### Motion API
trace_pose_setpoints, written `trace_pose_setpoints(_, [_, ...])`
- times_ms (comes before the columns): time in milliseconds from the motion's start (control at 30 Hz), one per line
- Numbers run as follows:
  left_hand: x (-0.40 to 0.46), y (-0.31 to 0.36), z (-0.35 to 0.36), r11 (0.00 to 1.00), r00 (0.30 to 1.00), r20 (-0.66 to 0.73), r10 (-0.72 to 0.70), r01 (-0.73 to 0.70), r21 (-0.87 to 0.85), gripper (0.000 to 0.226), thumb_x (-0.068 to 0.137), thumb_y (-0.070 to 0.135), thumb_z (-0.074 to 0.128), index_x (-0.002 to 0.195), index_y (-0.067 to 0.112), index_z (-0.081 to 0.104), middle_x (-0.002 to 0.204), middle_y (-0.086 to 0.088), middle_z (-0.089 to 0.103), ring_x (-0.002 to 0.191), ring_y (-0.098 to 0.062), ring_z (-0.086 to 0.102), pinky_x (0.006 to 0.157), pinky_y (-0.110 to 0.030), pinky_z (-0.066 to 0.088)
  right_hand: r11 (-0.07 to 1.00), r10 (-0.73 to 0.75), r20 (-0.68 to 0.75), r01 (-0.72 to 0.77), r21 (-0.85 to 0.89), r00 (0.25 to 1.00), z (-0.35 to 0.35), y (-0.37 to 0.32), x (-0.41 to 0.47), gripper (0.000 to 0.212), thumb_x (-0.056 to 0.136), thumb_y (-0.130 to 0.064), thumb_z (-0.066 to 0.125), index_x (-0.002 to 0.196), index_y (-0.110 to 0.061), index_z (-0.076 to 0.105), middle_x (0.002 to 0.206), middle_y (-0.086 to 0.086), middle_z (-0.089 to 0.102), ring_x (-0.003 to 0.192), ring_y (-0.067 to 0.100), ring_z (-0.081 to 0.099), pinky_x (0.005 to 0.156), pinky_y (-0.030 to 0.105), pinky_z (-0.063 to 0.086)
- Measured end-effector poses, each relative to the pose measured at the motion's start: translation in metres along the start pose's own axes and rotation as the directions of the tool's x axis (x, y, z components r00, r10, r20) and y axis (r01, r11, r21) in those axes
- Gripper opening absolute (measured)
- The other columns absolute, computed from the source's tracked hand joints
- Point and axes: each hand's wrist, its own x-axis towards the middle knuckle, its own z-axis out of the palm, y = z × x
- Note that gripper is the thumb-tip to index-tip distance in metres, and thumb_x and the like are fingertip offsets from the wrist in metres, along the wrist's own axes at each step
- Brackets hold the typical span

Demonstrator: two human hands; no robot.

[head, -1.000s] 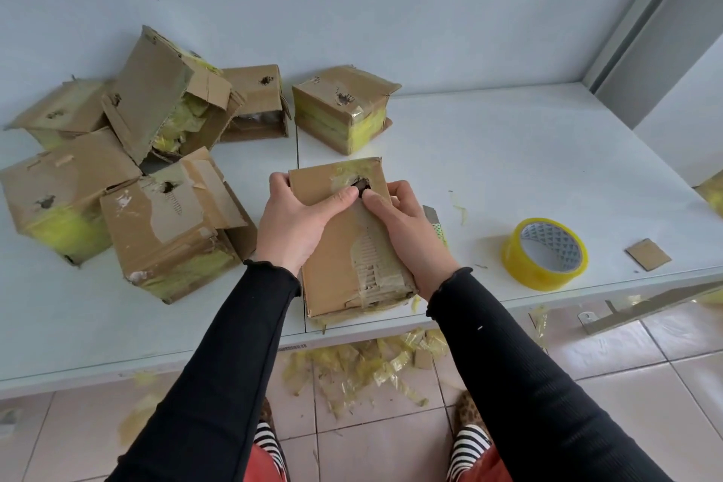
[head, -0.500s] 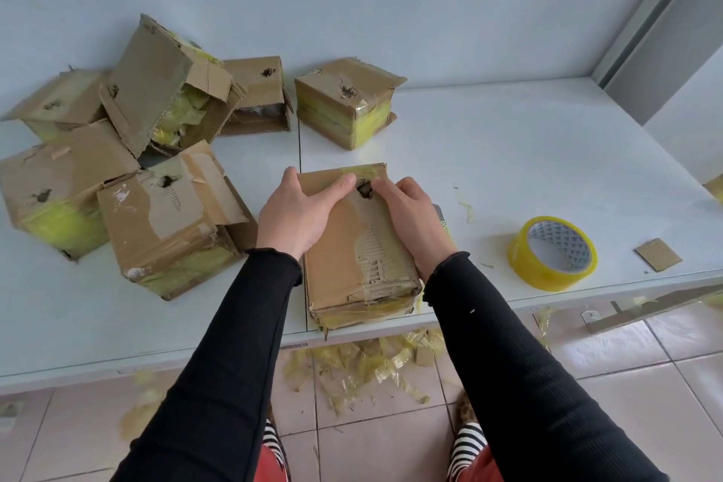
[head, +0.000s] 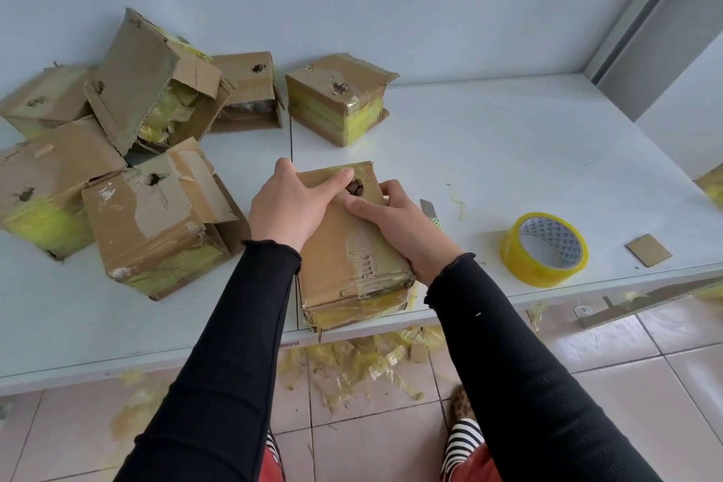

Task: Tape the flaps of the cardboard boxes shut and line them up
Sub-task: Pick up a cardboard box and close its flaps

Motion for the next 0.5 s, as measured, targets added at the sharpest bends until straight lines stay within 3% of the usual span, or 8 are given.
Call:
trace_pose_setpoints(167, [0.003, 0.000, 0.001, 0.999, 0.999, 0.038, 0.009, -0.008, -0.036, 0.074, 0.089, 0.078, 0.053, 0.121, 0.012, 0.044, 0.119, -0.010, 0.061, 0.107, -0.033, 0.060, 0.081, -0.042, 0.049, 0.994, -0.045, -0.127, 0.032, -0.105, 0.991, 0.006, -0.002, 0.002, 0.037, 0.091, -0.038, 0.073, 0.111, -0.015, 0.052, 0.101, 0.006, 0.071, 0.067, 0.011, 0.073, 0.054, 0.027, 0.056])
trace_pose_setpoints(233, [0.006, 0.000, 0.001, 0.997, 0.998, 0.061, 0.017, -0.012, -0.078, 0.070, 0.090, 0.076, 0.053, 0.125, 0.016, 0.043, 0.122, -0.006, 0.060, 0.109, -0.031, 0.061, 0.087, -0.045, 0.052, 0.986, -0.070, -0.180, 0.040, -0.163, 0.981, 0.008, -0.002, 0.007, 0.037, 0.093, -0.042, 0.071, 0.109, -0.015, 0.053, 0.104, 0.007, 0.072, 0.076, 0.017, 0.073, 0.063, 0.035, 0.061])
trace_pose_setpoints(300, [0.009, 0.000, 0.002, 0.988, 0.996, 0.078, 0.038, -0.026, -0.153, 0.067, 0.088, 0.074, 0.057, 0.128, 0.022, 0.042, 0.121, 0.000, 0.060, 0.107, -0.025, 0.062, 0.089, -0.046, 0.055, 0.991, -0.071, -0.211, 0.045, -0.126, 0.975, 0.009, -0.005, 0.012, 0.038, 0.093, -0.044, 0.070, 0.109, -0.013, 0.054, 0.107, 0.010, 0.073, 0.080, 0.020, 0.073, 0.071, 0.041, 0.061])
trace_pose_setpoints(400, [0.015, 0.002, 0.003, 0.974, 0.996, 0.077, 0.048, -0.030, -0.225, 0.070, 0.083, 0.076, 0.063, 0.129, 0.028, 0.041, 0.115, 0.006, 0.061, 0.099, -0.018, 0.064, 0.082, -0.042, 0.057, 0.997, -0.065, -0.211, 0.054, -0.055, 0.975, 0.008, -0.009, 0.017, 0.039, 0.093, -0.047, 0.070, 0.107, -0.015, 0.055, 0.108, 0.011, 0.073, 0.080, 0.019, 0.073, 0.065, 0.034, 0.061])
trace_pose_setpoints(500, [0.019, 0.001, 0.002, 0.977, 0.995, 0.088, 0.045, -0.026, -0.213, 0.070, 0.082, 0.080, 0.060, 0.128, 0.030, 0.040, 0.119, 0.005, 0.062, 0.100, -0.019, 0.064, 0.082, -0.041, 0.056, 0.998, -0.038, -0.159, 0.031, -0.047, 0.986, 0.007, -0.009, 0.019, 0.046, 0.094, -0.054, 0.065, 0.118, -0.016, 0.054, 0.114, 0.007, 0.071, 0.089, 0.017, 0.074, 0.070, 0.032, 0.062])
